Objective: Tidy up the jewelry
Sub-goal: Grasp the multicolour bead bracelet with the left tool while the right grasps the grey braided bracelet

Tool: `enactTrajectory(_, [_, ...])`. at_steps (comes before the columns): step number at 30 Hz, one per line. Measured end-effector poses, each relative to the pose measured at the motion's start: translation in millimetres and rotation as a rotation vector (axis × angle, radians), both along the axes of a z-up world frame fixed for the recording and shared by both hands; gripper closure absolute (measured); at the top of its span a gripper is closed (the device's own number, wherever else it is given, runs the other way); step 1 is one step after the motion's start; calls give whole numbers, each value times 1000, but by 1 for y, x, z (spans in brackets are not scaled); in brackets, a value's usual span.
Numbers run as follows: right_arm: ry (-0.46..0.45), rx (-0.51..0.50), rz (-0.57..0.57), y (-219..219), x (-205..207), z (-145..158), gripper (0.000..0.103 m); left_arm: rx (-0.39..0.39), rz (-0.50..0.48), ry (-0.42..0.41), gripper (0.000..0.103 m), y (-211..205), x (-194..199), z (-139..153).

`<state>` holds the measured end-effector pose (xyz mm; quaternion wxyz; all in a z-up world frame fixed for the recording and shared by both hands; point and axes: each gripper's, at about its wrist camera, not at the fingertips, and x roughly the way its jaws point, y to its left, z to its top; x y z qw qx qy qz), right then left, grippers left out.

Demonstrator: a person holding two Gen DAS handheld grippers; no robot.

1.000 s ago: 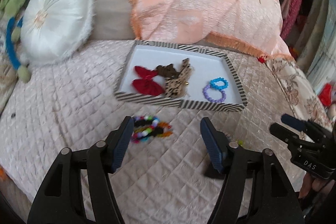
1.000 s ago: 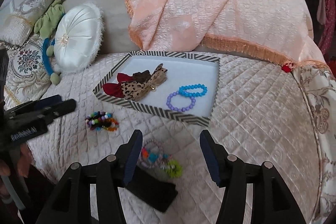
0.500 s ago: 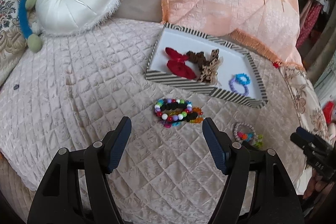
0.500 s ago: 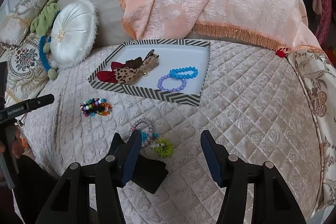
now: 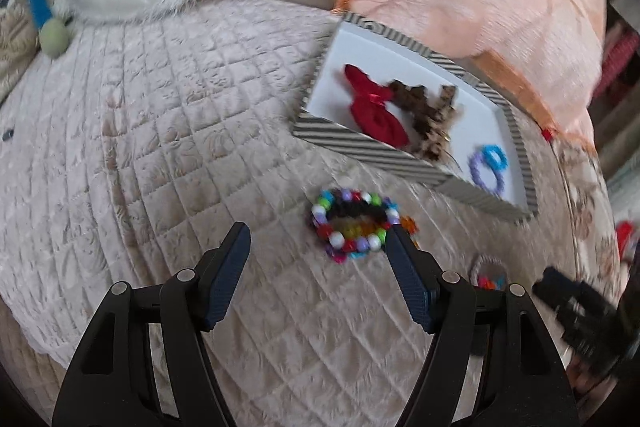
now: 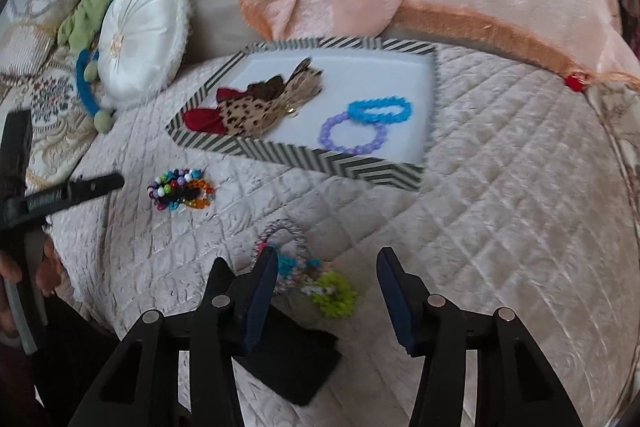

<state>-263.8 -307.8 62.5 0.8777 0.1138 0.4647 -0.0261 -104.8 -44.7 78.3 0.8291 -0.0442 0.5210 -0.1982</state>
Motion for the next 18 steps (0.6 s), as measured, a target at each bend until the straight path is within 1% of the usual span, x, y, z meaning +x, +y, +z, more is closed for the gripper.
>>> enactTrajectory(2, [20, 4, 18, 4, 9, -8, 53, 6, 6, 15, 33, -3, 9, -5])
enactTrajectory(8, [59, 21, 37, 7, 27, -26, 53, 64, -1, 47, 33, -18, 30, -28])
enactTrajectory(10, [71, 24, 42, 7, 31, -32, 53, 70, -3, 62, 37, -22, 34, -35])
enactTrajectory(12, [77, 34, 45, 5, 34, -37, 53, 78, -15, 76, 51, -28, 37, -41])
enactTrajectory(13, [79, 38, 41, 4, 35, -39, 56, 82, -22, 82, 55, -30, 39, -44])
enactTrajectory(14, [80, 43, 39, 4, 37, -41, 60, 90, -26, 82, 67, -32, 40, -46])
enactTrajectory(15, [83, 44, 39, 4, 38, -42, 68, 102, -25, 78, 79, -33, 41, -47])
enactTrajectory(16, [85, 36, 40, 4, 39, -44, 76, 108, -21, 73, 83, -33, 41, -47])
enactTrajectory(17, [84, 30, 45, 5, 39, -44, 79, 101, -18, 72, 90, -33, 42, -46])
enactTrajectory(18, [81, 32, 49, 6, 39, -44, 86, 95, -17, 73, 94, -32, 43, -45])
